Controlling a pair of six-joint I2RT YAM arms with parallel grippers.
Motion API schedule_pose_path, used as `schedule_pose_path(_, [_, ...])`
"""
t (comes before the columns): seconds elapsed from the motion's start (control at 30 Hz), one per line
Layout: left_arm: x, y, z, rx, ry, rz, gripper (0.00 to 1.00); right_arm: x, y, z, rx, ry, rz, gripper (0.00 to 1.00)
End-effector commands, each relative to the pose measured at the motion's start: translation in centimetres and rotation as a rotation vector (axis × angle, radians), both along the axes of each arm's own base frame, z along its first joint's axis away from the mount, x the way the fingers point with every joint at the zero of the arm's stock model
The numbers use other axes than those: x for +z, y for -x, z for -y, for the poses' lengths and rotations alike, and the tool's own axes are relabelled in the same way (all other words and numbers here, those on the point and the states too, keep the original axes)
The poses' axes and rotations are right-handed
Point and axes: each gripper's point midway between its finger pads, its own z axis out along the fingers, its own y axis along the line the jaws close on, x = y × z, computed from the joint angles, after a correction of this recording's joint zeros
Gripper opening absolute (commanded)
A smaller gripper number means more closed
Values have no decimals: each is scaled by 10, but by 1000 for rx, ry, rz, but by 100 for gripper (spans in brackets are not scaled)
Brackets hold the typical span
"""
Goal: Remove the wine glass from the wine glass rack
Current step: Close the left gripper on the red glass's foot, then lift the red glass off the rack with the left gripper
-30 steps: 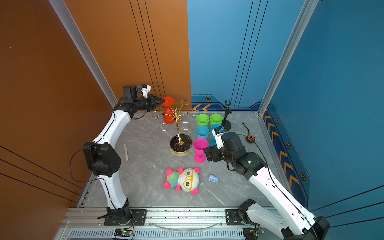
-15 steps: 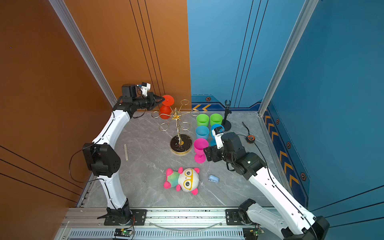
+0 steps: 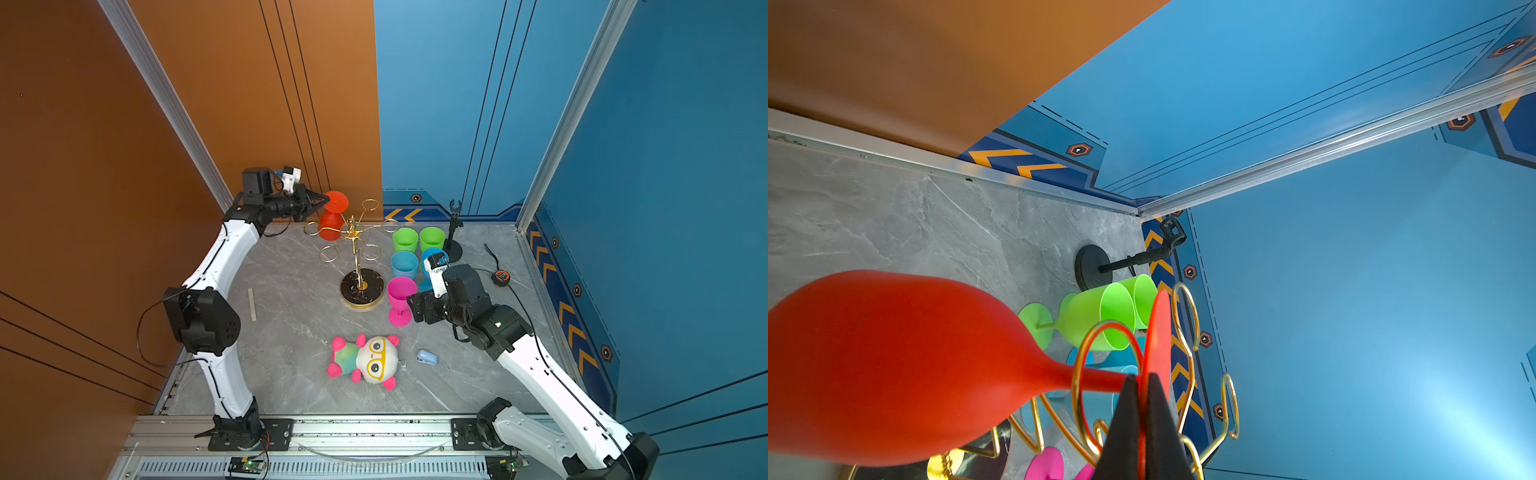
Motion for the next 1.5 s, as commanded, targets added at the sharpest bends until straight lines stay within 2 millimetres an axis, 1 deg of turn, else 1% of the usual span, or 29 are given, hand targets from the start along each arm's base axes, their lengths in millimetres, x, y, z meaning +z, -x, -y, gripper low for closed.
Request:
schedule_pose_path(0.0, [25,20,7,-47,32,21,0,3,0,-1,-2,-26,4,88])
schedule_pose_path(0.43, [29,32,17,-101,64,2,0,5,1,-1,-1,-35,6,88])
schedule_pose_path(0.83, [19,35,33,-164,81,-28,0,6,2,0,-3,-38,11,88])
schedule_pose_path(0.9, [20,35,35,-172,83,-26,0,6,3,0,-4,-38,11,87])
schedule_pose_path(1.2, [25,23,41,-187,102,-22,0,3,3,1,-7,-33,7,88])
schedule_pose_path(1.47, [25,9,51,-207,131,-28,0,2,6,4,-14,-37,15,88])
